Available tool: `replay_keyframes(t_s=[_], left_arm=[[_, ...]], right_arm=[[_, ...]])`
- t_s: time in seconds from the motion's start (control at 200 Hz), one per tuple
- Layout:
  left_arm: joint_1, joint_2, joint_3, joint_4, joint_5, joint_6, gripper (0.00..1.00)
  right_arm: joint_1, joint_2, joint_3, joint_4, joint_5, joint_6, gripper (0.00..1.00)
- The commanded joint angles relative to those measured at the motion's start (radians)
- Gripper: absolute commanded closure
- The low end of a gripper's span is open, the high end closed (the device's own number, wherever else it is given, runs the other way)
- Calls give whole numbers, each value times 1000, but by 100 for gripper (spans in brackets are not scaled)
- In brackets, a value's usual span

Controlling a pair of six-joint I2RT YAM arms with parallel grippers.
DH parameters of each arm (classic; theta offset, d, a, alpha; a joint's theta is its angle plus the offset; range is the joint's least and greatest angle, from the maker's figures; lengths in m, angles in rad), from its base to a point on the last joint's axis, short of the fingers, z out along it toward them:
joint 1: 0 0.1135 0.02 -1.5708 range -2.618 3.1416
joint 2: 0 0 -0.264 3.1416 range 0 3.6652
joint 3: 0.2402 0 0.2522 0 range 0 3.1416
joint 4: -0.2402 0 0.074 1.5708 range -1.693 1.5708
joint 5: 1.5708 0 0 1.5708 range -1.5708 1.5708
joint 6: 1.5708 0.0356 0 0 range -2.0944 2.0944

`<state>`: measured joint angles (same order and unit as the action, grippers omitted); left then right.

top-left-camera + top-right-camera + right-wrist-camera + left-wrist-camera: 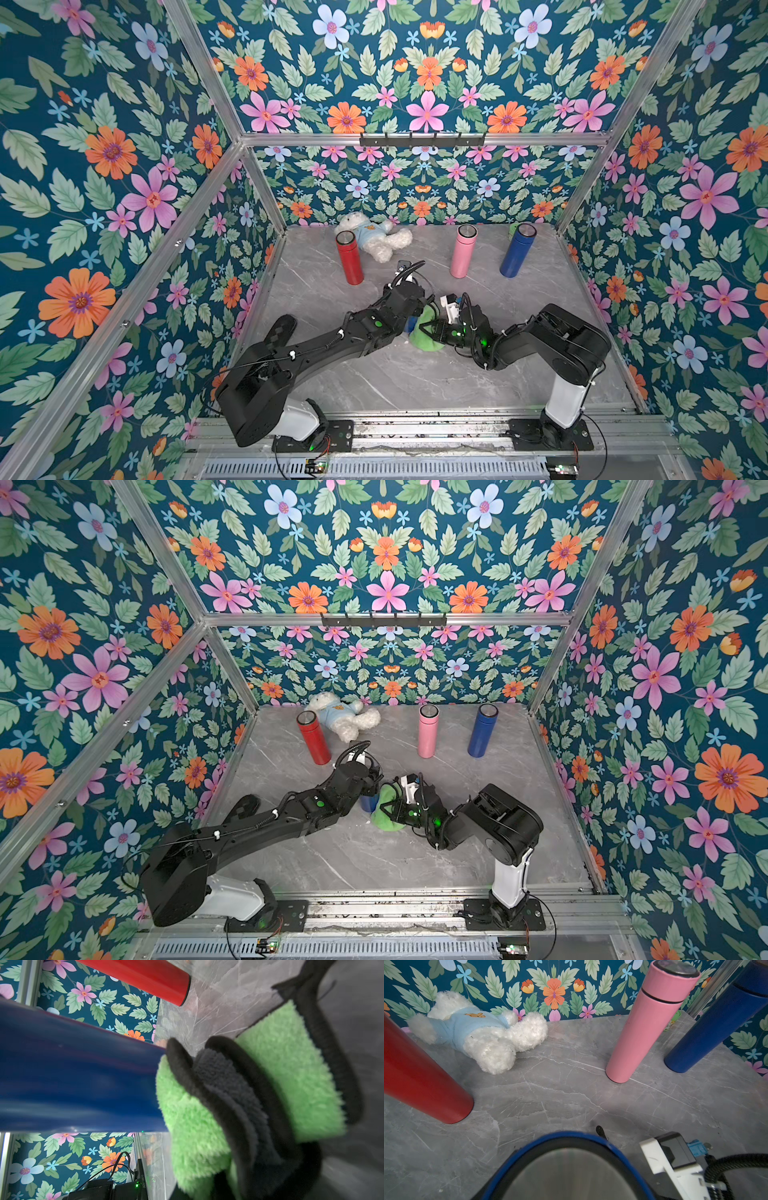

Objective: Wipe the surface of the thermos
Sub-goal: Wipe the dirt from the surface of the thermos.

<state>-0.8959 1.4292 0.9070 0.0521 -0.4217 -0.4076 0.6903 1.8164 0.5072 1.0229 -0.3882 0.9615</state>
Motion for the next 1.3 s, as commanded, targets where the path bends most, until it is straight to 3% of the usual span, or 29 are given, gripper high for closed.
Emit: replay_keyframes(t_s=[0.0, 0.155, 0.31, 0.505, 0.7, 0.9, 1.085, 1.295], left_arm=[[20, 27, 11, -82, 185, -69, 100], [52, 61, 57, -114, 248, -14, 100], [75, 104, 137, -182, 299, 49, 100], [90, 158, 261, -285, 355, 113, 100], [95, 187, 321, -328, 381, 144, 100], [94, 207, 334, -360, 389, 159, 100], [95, 197, 305, -364, 387, 159, 100], [93, 194, 296, -392, 400, 175, 100]], right_arm=[[2, -76, -11, -28, 19, -33, 100], [21, -337, 18, -463, 114, -208, 100], [75, -535, 141, -1002, 319, -455, 100], [136, -634, 213, -1291, 549, -680, 100], [308, -659, 248, -1318, 806, -865, 100], [481, -507, 331, -1259, 1076, -1096, 100], [505, -344, 396, -1094, 1220, -1324, 100], [503, -264, 449, -878, 1266, -1597, 100]])
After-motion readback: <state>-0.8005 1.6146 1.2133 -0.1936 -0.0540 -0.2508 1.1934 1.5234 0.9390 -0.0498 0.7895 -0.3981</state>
